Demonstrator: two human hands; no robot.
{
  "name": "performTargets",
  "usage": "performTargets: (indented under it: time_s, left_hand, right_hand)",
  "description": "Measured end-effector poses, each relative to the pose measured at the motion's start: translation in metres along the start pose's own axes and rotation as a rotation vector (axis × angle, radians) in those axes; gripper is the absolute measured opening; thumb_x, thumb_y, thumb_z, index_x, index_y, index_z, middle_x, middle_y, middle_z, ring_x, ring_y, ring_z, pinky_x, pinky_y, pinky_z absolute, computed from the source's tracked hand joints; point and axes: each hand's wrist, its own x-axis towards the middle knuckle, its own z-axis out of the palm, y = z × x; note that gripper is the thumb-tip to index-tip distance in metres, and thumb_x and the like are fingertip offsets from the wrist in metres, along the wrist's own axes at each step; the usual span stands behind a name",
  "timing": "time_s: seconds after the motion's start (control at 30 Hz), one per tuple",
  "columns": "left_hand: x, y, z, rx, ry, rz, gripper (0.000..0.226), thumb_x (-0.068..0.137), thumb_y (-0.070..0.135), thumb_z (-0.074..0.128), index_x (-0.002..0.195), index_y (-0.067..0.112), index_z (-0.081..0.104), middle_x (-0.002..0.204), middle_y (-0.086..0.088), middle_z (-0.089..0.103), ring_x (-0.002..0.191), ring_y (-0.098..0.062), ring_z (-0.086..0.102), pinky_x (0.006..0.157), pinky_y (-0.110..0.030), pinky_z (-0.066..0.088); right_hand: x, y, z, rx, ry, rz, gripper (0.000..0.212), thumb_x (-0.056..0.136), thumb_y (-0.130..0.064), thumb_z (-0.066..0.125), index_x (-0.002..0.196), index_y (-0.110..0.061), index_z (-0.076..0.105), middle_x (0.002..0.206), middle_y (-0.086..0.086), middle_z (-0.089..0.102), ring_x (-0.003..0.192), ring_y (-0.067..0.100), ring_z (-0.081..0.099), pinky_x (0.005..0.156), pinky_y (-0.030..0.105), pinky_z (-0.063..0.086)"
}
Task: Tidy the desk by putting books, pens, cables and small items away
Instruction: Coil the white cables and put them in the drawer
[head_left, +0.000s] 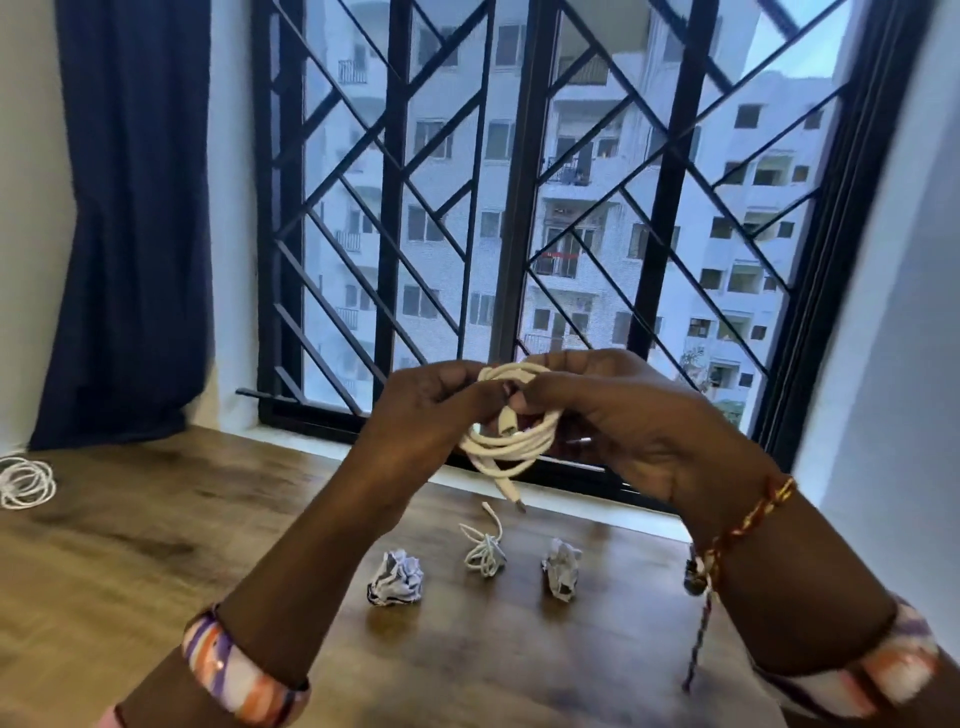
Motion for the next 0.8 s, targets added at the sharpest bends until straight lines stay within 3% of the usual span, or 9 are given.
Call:
performTargets:
  time_s: [0.13, 0.2, 0.27, 0.37, 0.43, 0.53, 0.7, 0.8]
  left_hand:
    - [-0.031, 0.018, -0.004, -0.121, -0.046, -0.140, 0.015, 0.075, 0.017, 0.064, 0.066, 0.007, 0.070, 0.067, -0.010, 0.064, 0.063, -0.016, 0.060, 0.057, -0.020, 0.047]
    - [-0.047, 0.026, -0.005, -0.153, -0.034, -0.239, 0.017, 0.079, 0.016, 0.062, 0.067, 0.008, 0.070, 0.066, -0.009, 0.065, 0.062, -0.017, 0.061, 0.057, -0.021, 0.048]
    - [-0.066, 0.033, -0.005, -0.162, -0.023, -0.335, 0.022, 0.084, 0.015, 0.057, 0.067, 0.010, 0.070, 0.066, -0.008, 0.067, 0.062, -0.018, 0.062, 0.056, -0.021, 0.050]
    - [-0.101, 0.044, -0.010, -0.137, -0.031, -0.407, 0.025, 0.086, 0.019, 0.056, 0.064, 0.014, 0.067, 0.052, 0.002, 0.062, 0.047, -0.009, 0.059, 0.046, -0.017, 0.048]
    - [-0.121, 0.050, -0.014, -0.107, -0.055, -0.429, 0.022, 0.087, 0.022, 0.056, 0.072, 0.011, 0.068, 0.054, 0.001, 0.060, 0.043, -0.008, 0.056, 0.045, -0.019, 0.048]
    - [-0.148, 0.067, -0.023, -0.028, -0.070, -0.451, 0.024, 0.088, 0.020, 0.055, 0.087, 0.001, 0.069, 0.064, -0.010, 0.063, 0.050, -0.018, 0.058, 0.053, -0.028, 0.051]
    - [-0.178, 0.099, -0.043, 0.010, 0.032, -0.440, 0.048, 0.090, 0.015, 0.049, 0.043, 0.012, 0.058, 0.034, 0.003, 0.048, 0.029, -0.009, 0.046, 0.035, -0.018, 0.042]
    - [-0.187, 0.113, -0.059, -0.019, 0.117, -0.431, 0.044, 0.092, 0.023, 0.048, 0.049, 0.014, 0.053, 0.031, 0.004, 0.045, 0.026, -0.007, 0.042, 0.032, -0.012, 0.036]
  right_hand:
    - [-0.033, 0.006, 0.014, 0.236, -0.067, -0.005, 0.017, 0.080, 0.000, 0.061, 0.087, -0.015, 0.064, 0.074, 0.006, 0.066, 0.067, 0.020, 0.060, 0.073, 0.032, 0.051]
    - [-0.049, 0.009, 0.021, 0.110, -0.079, -0.060, 0.021, 0.078, -0.002, 0.064, 0.088, -0.020, 0.067, 0.079, 0.010, 0.069, 0.071, 0.025, 0.063, 0.080, 0.040, 0.052]
    - [-0.068, 0.010, 0.027, -0.166, -0.035, -0.138, 0.025, 0.072, -0.009, 0.074, 0.090, -0.027, 0.072, 0.087, 0.012, 0.073, 0.078, 0.028, 0.069, 0.084, 0.041, 0.056]
    - [-0.101, 0.012, 0.044, -0.318, 0.024, -0.327, 0.023, 0.069, -0.015, 0.078, 0.090, -0.023, 0.076, 0.081, 0.000, 0.074, 0.071, 0.007, 0.069, 0.071, 0.023, 0.053]
    - [-0.117, 0.016, 0.057, -0.328, 0.062, -0.431, 0.017, 0.071, -0.012, 0.076, 0.084, -0.023, 0.076, 0.082, -0.002, 0.073, 0.077, 0.009, 0.069, 0.076, 0.030, 0.055]
    - [-0.139, 0.016, 0.078, -0.419, 0.030, -0.495, 0.019, 0.071, -0.017, 0.078, 0.080, -0.034, 0.074, 0.088, -0.005, 0.069, 0.088, 0.013, 0.065, 0.085, 0.041, 0.053]
    - [-0.159, -0.003, 0.108, -0.572, -0.013, -0.621, 0.011, 0.083, -0.016, 0.065, 0.080, -0.027, 0.064, 0.089, -0.007, 0.056, 0.089, 0.008, 0.056, 0.082, 0.035, 0.050]
    - [-0.165, -0.005, 0.130, -0.459, -0.069, -0.619, 0.008, 0.088, -0.012, 0.058, 0.085, -0.019, 0.056, 0.094, -0.004, 0.053, 0.092, 0.011, 0.056, 0.087, 0.041, 0.050]
